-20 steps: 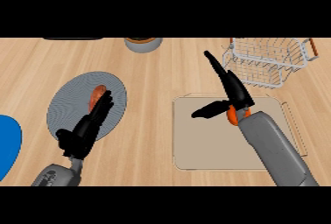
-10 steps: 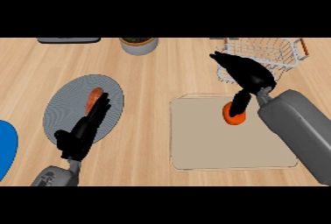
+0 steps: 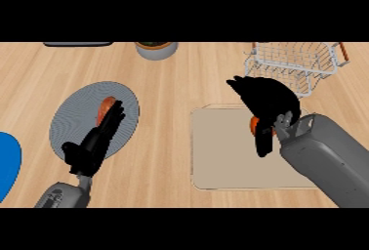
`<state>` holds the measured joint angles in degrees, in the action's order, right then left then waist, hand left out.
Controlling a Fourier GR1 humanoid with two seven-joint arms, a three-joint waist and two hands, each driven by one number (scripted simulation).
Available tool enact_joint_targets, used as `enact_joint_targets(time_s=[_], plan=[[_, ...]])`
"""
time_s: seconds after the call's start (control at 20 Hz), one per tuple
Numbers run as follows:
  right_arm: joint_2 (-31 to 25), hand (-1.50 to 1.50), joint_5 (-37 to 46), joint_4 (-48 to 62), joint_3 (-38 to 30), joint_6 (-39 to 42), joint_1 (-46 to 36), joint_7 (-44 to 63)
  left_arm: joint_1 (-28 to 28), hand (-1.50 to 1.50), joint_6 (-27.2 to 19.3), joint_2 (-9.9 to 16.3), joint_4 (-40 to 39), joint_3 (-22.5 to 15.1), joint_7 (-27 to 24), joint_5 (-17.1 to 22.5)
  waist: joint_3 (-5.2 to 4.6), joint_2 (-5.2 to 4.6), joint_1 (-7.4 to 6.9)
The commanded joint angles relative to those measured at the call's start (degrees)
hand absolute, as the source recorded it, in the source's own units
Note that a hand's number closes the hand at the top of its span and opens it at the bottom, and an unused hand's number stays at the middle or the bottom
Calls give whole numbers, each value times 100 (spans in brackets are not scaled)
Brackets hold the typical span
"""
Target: Pick the squash from the tray and place it in the tiered basket
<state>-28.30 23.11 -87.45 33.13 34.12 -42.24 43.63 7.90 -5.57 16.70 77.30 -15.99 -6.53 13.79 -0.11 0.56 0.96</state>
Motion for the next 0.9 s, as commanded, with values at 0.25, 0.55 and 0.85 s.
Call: enact_joint_targets(time_s=[0.25,0.55,0.85], plan=[[488,-150,1210,-566,123,-284,717,932,77,0,265,-137,-156,133,-74,-183,10,-50,-106],[509,-150,1604,55,-20,-59,910,772,100,0,65,-422,-29,92,83,-383,11,-56,-121],[437,-150,1998,85,-564,-227,1492,-177,98,0,475,-340,-264,500,-113,-459,11,-56,-97]])
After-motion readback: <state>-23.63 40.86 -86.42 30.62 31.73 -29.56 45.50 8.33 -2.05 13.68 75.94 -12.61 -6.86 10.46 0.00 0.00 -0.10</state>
